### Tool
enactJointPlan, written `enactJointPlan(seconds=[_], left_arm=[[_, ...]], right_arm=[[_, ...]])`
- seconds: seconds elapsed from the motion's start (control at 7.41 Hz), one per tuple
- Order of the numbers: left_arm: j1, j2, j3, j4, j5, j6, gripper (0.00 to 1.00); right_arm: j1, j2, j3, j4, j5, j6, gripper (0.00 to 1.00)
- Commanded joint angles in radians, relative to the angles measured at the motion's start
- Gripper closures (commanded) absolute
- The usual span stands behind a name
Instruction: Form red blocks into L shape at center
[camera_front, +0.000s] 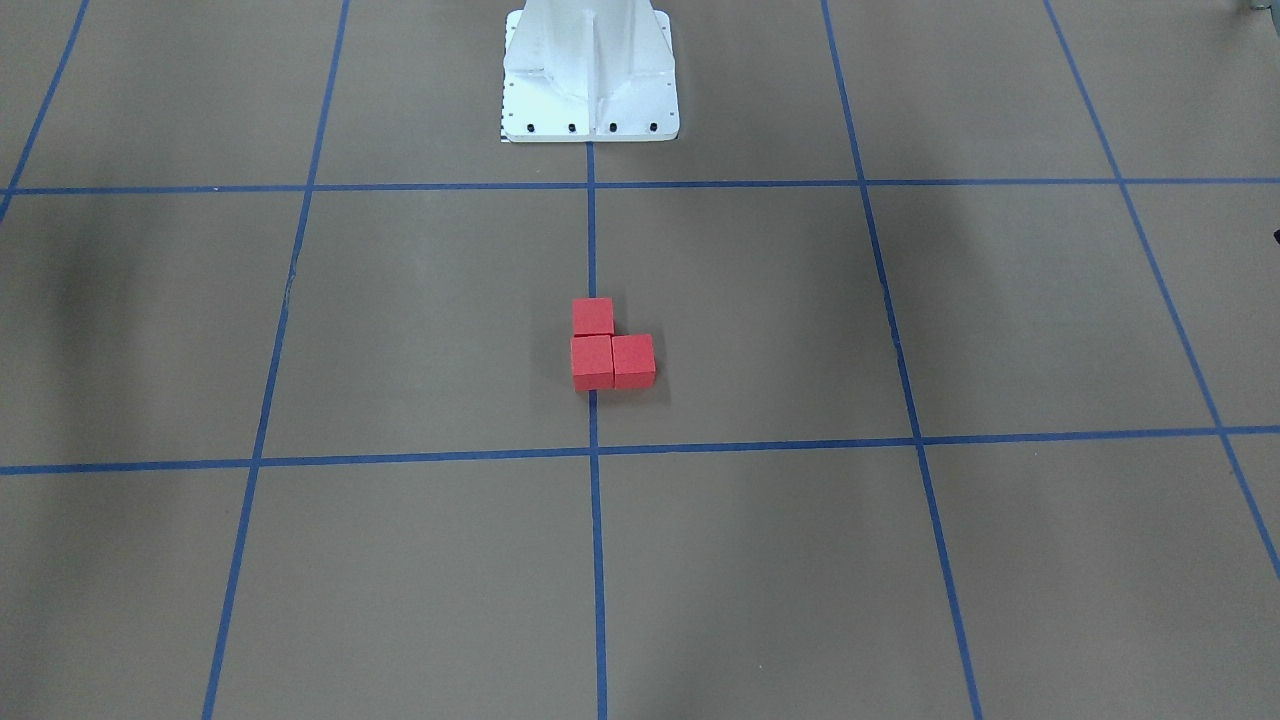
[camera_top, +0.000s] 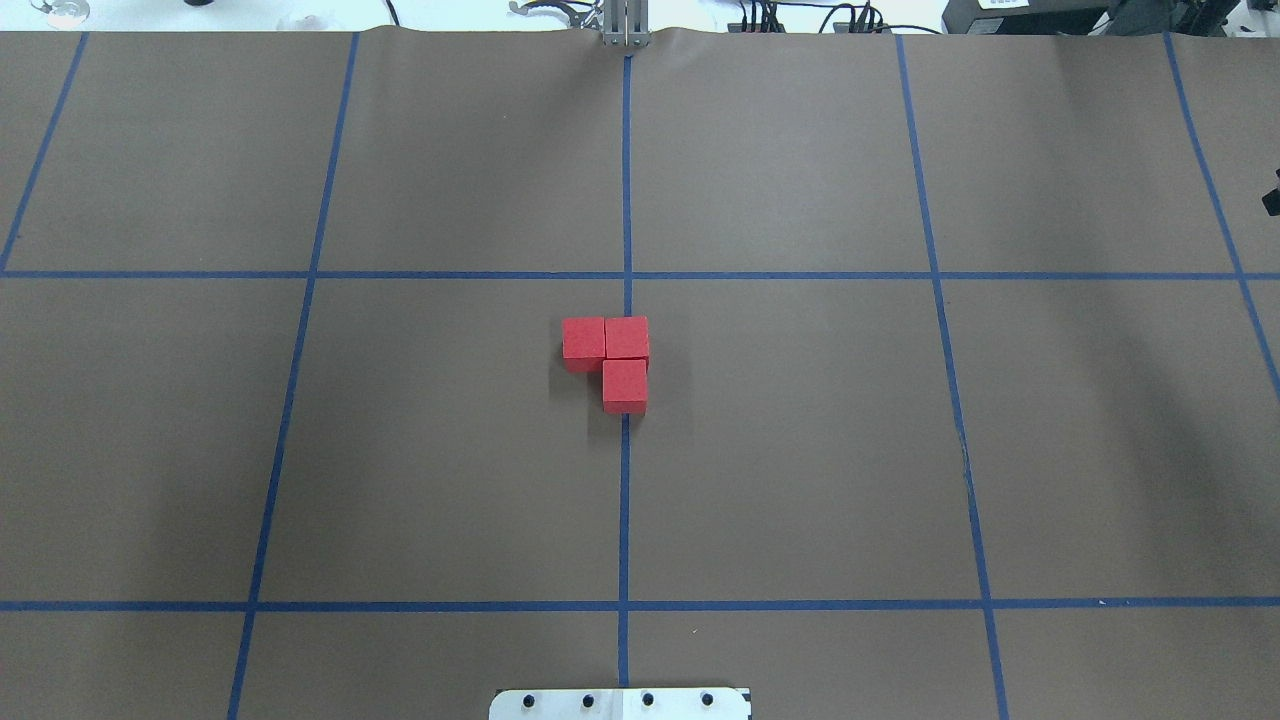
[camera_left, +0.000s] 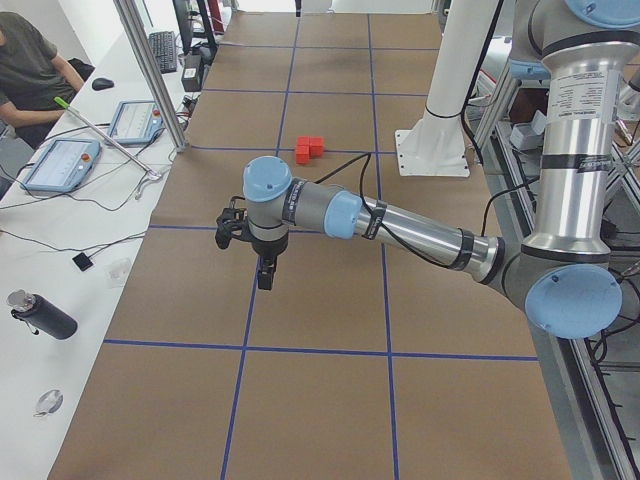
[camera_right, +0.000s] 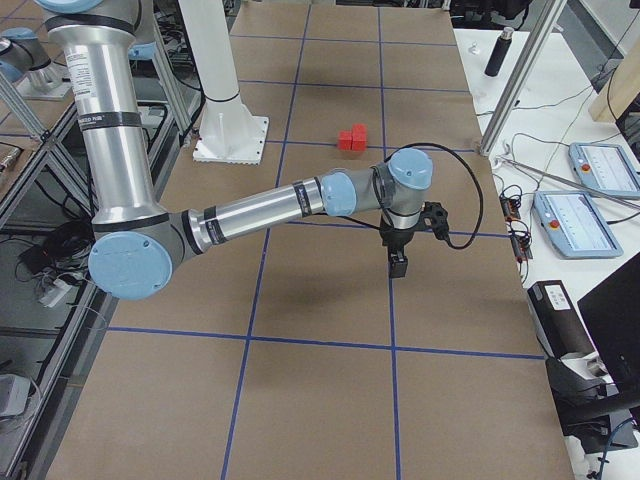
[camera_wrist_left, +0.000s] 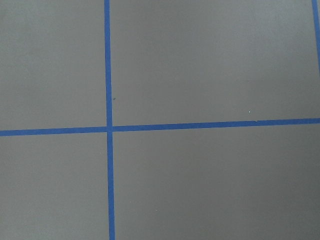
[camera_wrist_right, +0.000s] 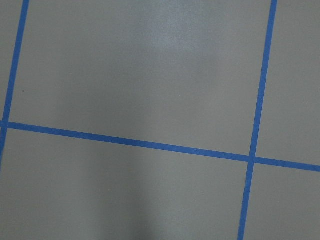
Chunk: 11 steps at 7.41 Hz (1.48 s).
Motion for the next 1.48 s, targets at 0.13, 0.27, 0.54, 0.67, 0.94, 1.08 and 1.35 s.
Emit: enactJointPlan(seconds=[0.13,0.27,0.54,0.67,0.94,1.08,1.35], left_arm=[[-0.001,0.03,-0.056,0.001,-0.001,0.001,0.0],[0.001,0.05,-0.088,-0.004,-0.001,0.001,0.0],[0.004,0.05,-0.113,-0.005,-0.001,-0.001,0.0],[0.004,0.05,-0.119,-0.008,-0.003,0.001,0.0],[0.004,0.047,-0.141,-0.011,-0.003,0.001,0.0],[0.004,0.045,-0.16,-0.013,-0.003,0.001,0.0],[0.004,0.035,-0.182,-0.013,-0.003,-0.001,0.0]], right_arm=[[0.0,-0.01,0.004,0.0,-0.002,0.001,0.0],[0.0,-0.017,-0.005,0.0,-0.002,-0.003,0.0],[0.003,-0.048,-0.005,0.002,-0.009,-0.003,0.0],[0.026,-0.056,-0.006,0.002,-0.013,-0.003,0.0],[0.029,-0.051,-0.023,0.002,-0.016,0.0,0.0],[0.029,-0.045,-0.035,0.002,-0.016,0.001,0.0],[0.028,-0.027,-0.042,0.002,-0.013,0.009,0.0]])
